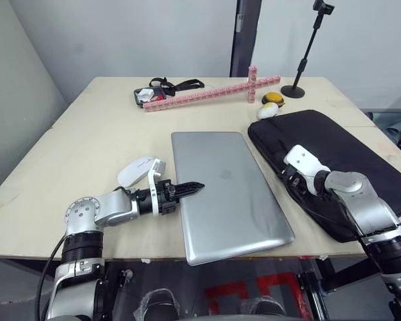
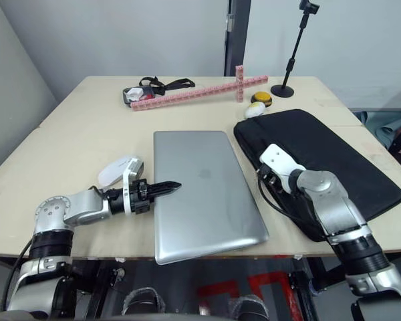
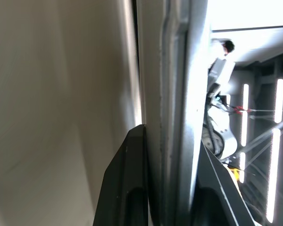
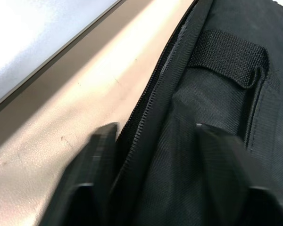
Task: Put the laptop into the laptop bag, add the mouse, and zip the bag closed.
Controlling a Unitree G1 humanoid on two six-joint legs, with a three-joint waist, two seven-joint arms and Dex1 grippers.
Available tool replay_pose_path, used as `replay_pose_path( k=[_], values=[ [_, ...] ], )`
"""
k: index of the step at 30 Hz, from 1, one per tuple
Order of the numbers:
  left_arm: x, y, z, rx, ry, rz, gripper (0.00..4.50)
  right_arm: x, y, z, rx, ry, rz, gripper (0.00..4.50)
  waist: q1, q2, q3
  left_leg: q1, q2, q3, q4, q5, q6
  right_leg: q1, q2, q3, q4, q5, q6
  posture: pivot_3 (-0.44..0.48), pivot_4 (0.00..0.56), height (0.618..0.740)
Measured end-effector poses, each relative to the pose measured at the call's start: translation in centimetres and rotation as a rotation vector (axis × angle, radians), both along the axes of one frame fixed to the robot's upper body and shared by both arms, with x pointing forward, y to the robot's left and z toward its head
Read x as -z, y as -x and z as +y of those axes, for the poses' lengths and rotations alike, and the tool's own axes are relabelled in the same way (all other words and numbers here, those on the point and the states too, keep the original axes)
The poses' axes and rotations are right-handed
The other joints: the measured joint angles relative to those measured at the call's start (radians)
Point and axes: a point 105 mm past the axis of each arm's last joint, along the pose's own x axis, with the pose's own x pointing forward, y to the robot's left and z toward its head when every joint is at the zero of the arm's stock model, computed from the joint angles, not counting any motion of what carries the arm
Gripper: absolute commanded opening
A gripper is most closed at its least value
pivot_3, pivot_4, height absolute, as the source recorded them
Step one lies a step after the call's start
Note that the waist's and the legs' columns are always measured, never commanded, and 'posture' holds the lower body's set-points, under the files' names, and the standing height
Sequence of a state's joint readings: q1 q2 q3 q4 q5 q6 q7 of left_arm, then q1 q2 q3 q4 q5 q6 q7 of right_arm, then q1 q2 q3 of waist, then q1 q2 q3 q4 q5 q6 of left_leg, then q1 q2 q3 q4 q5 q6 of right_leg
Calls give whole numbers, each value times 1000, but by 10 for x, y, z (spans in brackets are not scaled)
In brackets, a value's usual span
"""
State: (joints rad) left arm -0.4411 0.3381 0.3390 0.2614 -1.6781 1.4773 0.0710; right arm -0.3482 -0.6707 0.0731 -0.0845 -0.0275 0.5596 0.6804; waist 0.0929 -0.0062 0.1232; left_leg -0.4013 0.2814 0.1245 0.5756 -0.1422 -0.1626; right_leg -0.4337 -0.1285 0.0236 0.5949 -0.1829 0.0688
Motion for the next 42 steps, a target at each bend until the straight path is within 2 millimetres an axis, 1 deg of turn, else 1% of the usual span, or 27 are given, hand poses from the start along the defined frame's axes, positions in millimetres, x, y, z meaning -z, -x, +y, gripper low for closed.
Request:
replay_pose_path(
  k=[3,5,9,11,14,16,18,20,23,25,27,30,32,35,42],
  values=[
    [-2,1,0,-1,9,-1,301,3,-1,1,16,-29,7,595,0,0,0,0,0,0,0,0,0,0,0,1,0,1,1,0,150,740],
    [-4,3,-1,2,23,2,301,3,-2,-2,34,-35,7,32,2,0,0,0,0,0,1,0,0,0,0,1,0,1,1,0,150,740],
    [-3,6,-1,-2,19,12,301,4,-2,-5,45,-49,13,32,2,0,0,1,0,0,1,1,-1,0,0,1,1,2,3,0,150,740],
    [-2,6,-1,-5,22,21,301,3,-2,-6,59,-78,24,32,3,0,0,1,0,0,1,1,-2,0,0,1,0,4,8,0,150,740],
    [-2,5,-2,-11,28,25,301,0,-3,-6,92,-171,50,32,2,0,0,1,0,0,1,2,-3,0,0,2,0,4,9,0,150,740],
    [-1,5,-3,-10,29,27,301,-5,-4,-7,109,-231,64,32,1,0,0,1,0,0,1,2,-3,0,0,2,0,6,13,0,150,740],
    [-1,5,-5,-9,37,30,301,-17,-6,-6,119,-306,78,32,1,0,0,1,0,0,1,3,-4,0,0,3,0,7,14,0,150,740],
    [-3,3,-8,-5,51,29,301,-38,-9,-1,106,-383,79,32,1,1,0,1,0,0,1,4,-6,0,0,3,1,8,17,0,150,740],
    [-10,-2,-14,1,56,6,301,-65,-10,5,74,-427,56,32,3,1,0,2,0,0,0,5,-8,0,0,3,2,10,20,0,150,740],
    [-14,-5,-16,-3,61,-4,301,-72,-8,8,59,-440,63,32,4,1,0,2,0,0,0,5,-7,0,0,3,2,10,21,0,150,740],
    [-15,-9,-18,-13,68,-1,301,-73,-6,12,48,-468,89,32,5,1,0,2,0,0,0,6,-6,0,0,4,2,10,22,0,150,740],
    [-14,-14,-24,-20,92,21,301,-69,-4,20,41,-507,127,32,6,1,0,1,0,0,0,7,-6,-1,0,4,1,12,26,0,150,740],
    [-11,-16,-31,-14,96,33,301,-68,-4,20,49,-513,133,32,9,1,0,1,0,0,0,9,-2,-1,0,4,1,13,27,0,150,740],
    [-9,-21,-39,-11,79,41,301,-66,-4,23,56,-528,146,32,12,1,0,1,0,0,0,10,-2,-1,0,4,1,12,28,0,150,740],
    [-3,-32,-59,2,64,60,301,-72,-2,40,34,-564,150,32,12,1,0,1,0,0,0,10,-2,-1,0,4,1,12,32,0,150,740]
  ],
)
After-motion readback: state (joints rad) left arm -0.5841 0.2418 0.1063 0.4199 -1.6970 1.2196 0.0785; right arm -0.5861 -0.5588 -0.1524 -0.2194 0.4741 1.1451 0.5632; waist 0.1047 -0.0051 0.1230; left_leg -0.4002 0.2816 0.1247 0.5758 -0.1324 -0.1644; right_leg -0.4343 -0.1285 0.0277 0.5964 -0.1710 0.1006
